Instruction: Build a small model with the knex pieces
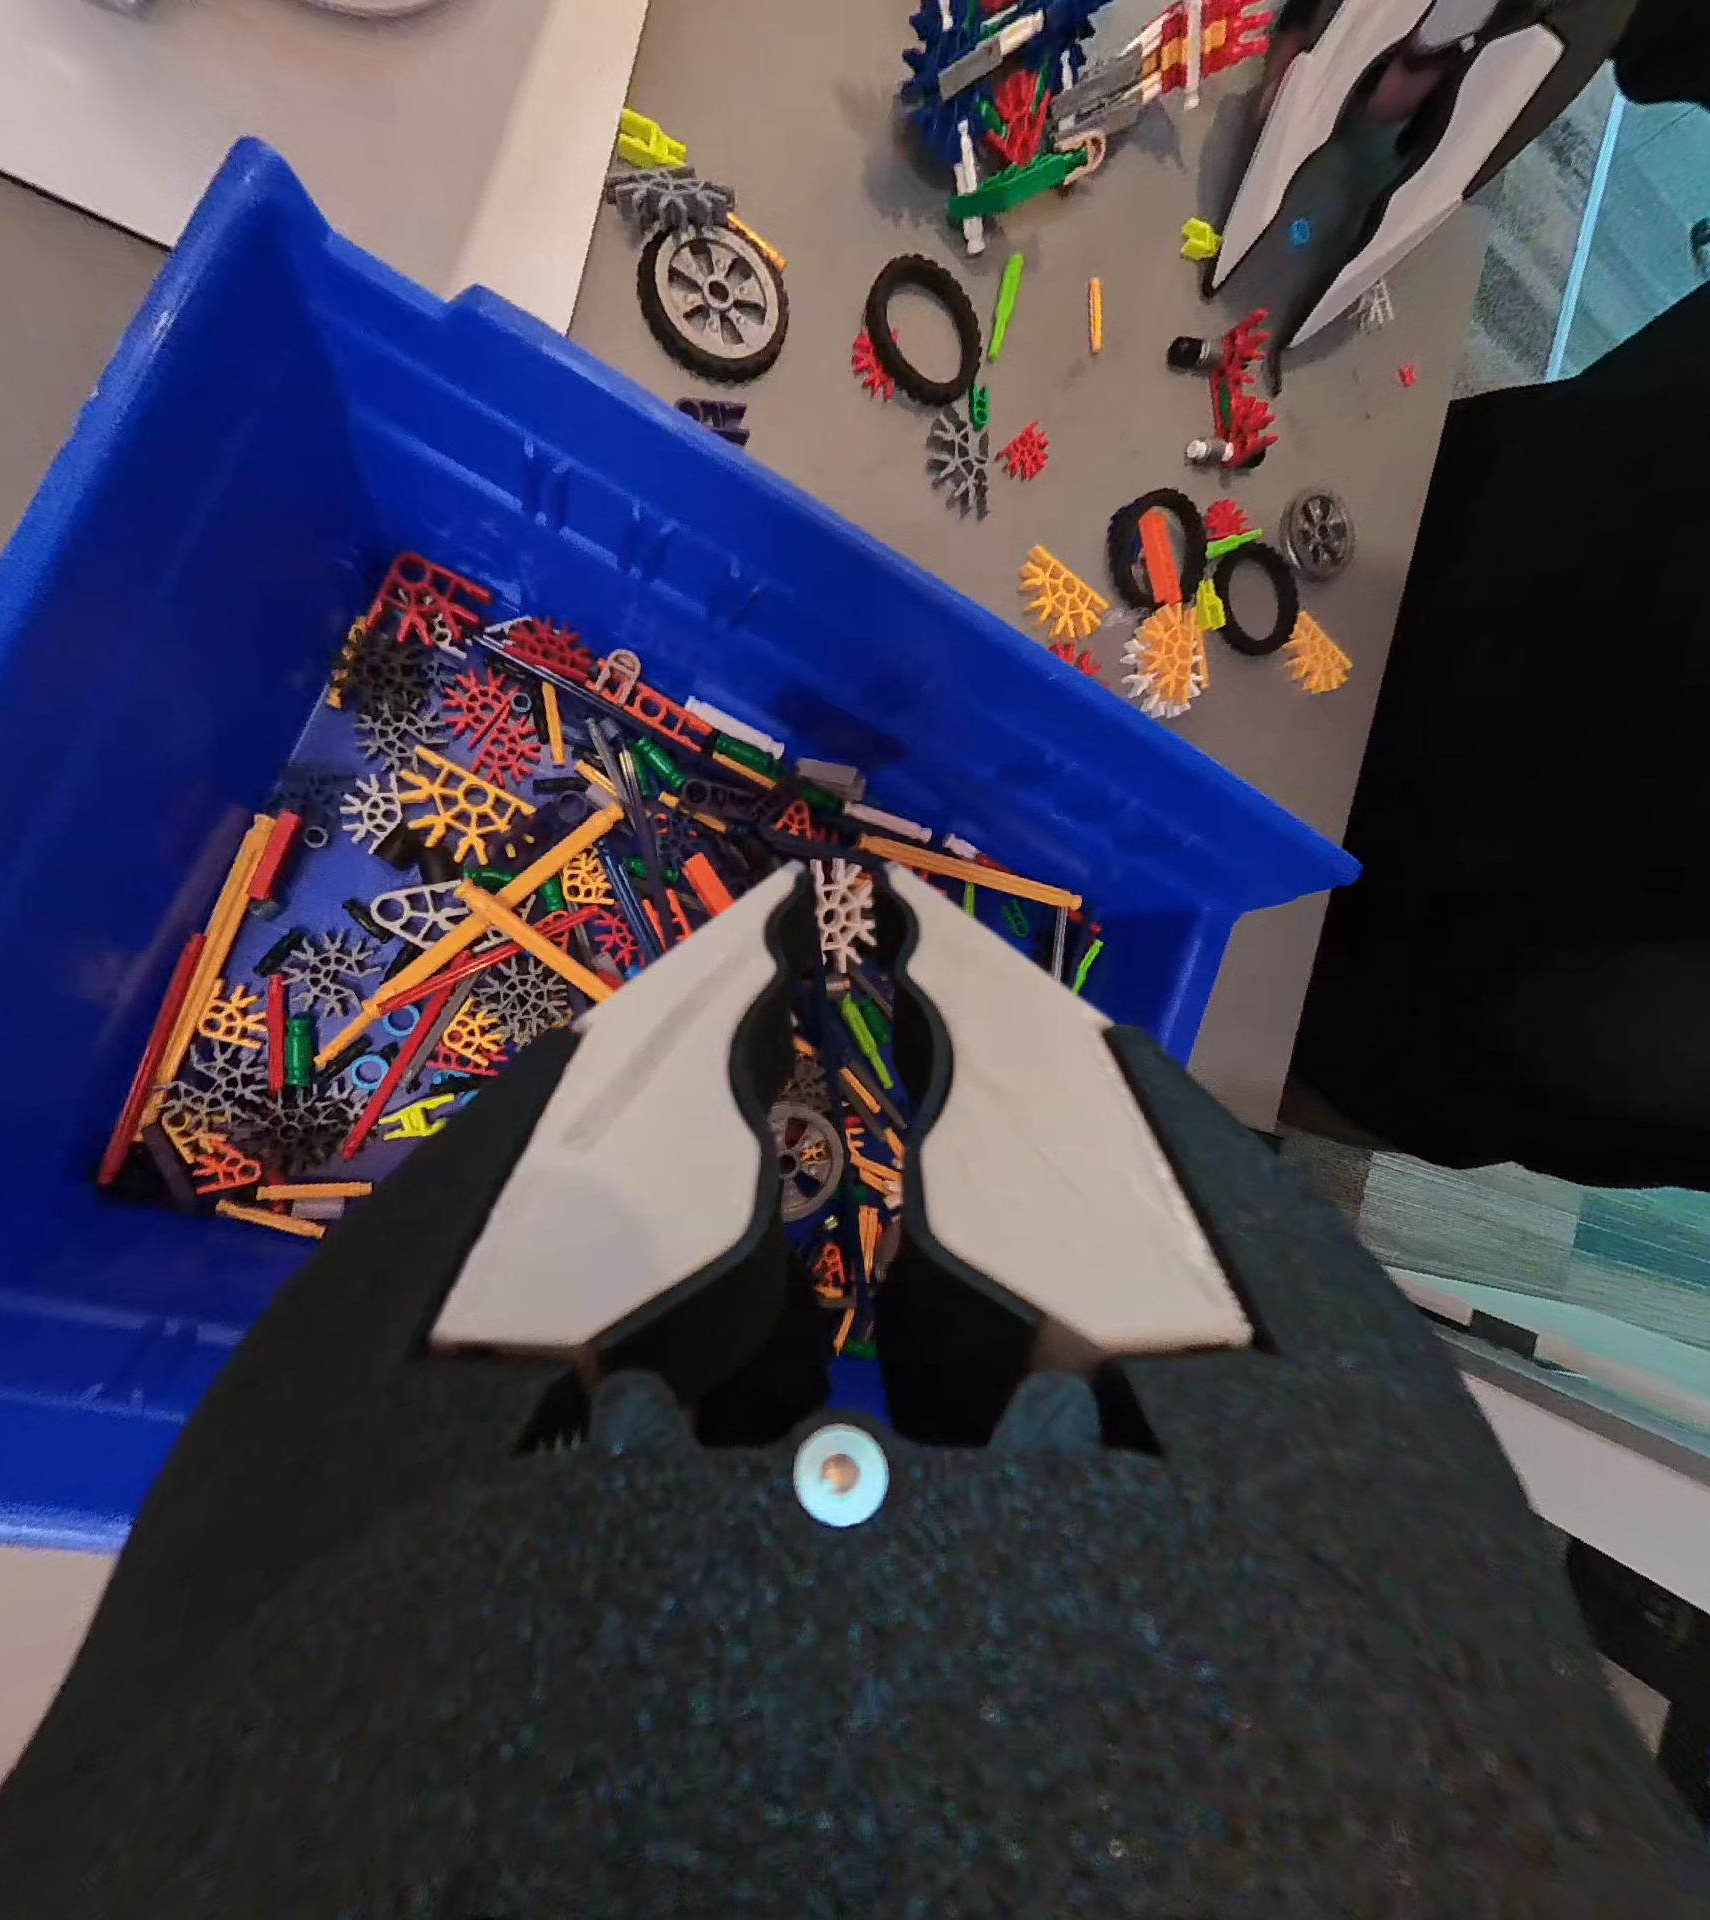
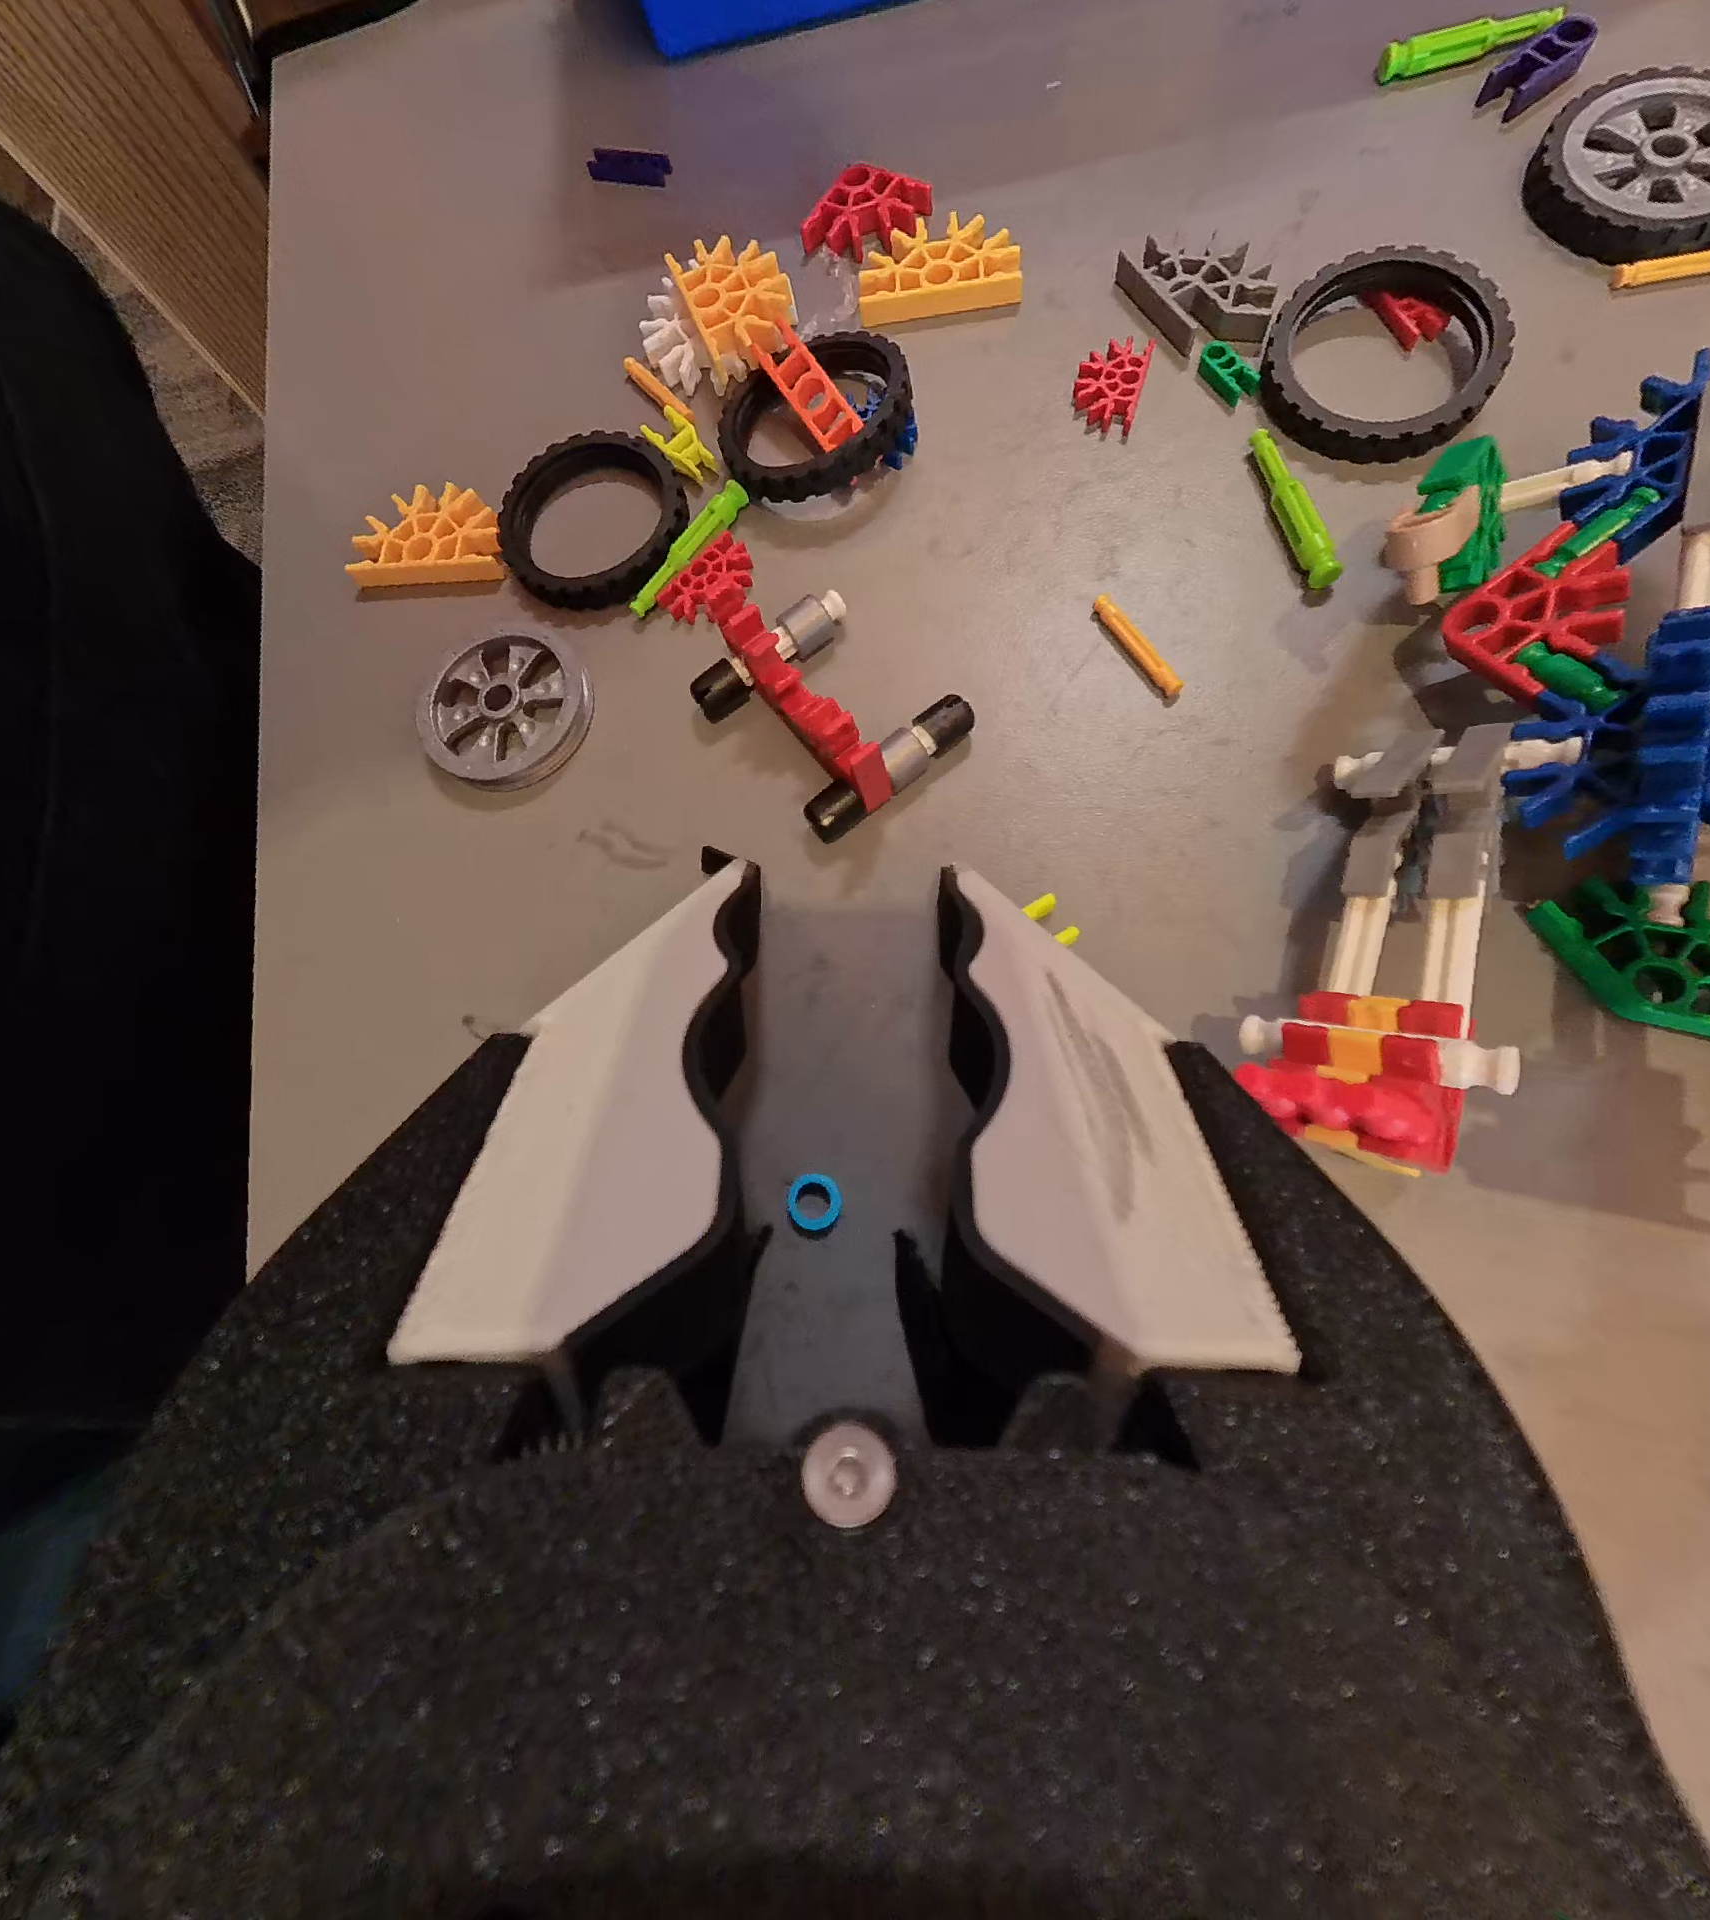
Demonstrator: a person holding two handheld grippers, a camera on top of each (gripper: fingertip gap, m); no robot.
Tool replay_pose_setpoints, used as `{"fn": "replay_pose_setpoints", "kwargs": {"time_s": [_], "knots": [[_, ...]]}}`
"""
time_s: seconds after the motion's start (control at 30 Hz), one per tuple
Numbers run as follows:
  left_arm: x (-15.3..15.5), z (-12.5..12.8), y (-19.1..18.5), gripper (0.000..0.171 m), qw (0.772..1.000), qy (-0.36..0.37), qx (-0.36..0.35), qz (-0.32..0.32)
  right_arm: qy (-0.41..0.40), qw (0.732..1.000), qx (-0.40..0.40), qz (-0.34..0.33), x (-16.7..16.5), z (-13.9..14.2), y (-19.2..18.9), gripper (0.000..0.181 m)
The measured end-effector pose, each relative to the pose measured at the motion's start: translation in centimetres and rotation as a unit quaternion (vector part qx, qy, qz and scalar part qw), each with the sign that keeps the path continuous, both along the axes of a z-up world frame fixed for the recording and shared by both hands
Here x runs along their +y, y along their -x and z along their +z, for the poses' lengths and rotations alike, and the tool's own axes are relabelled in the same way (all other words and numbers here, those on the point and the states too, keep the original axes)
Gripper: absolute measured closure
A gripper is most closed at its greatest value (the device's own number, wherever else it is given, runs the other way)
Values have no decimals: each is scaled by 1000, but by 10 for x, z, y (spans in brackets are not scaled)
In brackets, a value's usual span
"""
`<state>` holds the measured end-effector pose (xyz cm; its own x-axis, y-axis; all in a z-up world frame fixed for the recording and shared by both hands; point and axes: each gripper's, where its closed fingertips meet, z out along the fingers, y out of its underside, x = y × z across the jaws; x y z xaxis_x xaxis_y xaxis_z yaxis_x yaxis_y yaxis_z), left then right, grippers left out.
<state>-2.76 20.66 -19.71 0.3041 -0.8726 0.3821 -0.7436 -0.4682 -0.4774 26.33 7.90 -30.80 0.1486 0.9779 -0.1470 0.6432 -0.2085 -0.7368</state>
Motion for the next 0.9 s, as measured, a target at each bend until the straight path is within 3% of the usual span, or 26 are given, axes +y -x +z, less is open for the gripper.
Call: {"fn": "replay_pose_setpoints", "kwargs": {"time_s": [0.1,0.23,0.5,0.63,0.9], "knots": [[5,0,3,171,1000,-9,-4,12,-3,1000,0,1,-1,0,0,147],[3,-6,5,166,1000,-11,14,25,-4,1000,0,2,-1,0,0,147],[-8,-53,-12,162,997,-17,71,27,4,1000,0,2,-1,0,0,147],[0,-83,-15,159,989,-71,125,31,4,1000,0,2,-1,0,0,147],[4,-109,-13,162,979,-101,176,22,2,1000,0,1,-1,-1,0,148]]}}
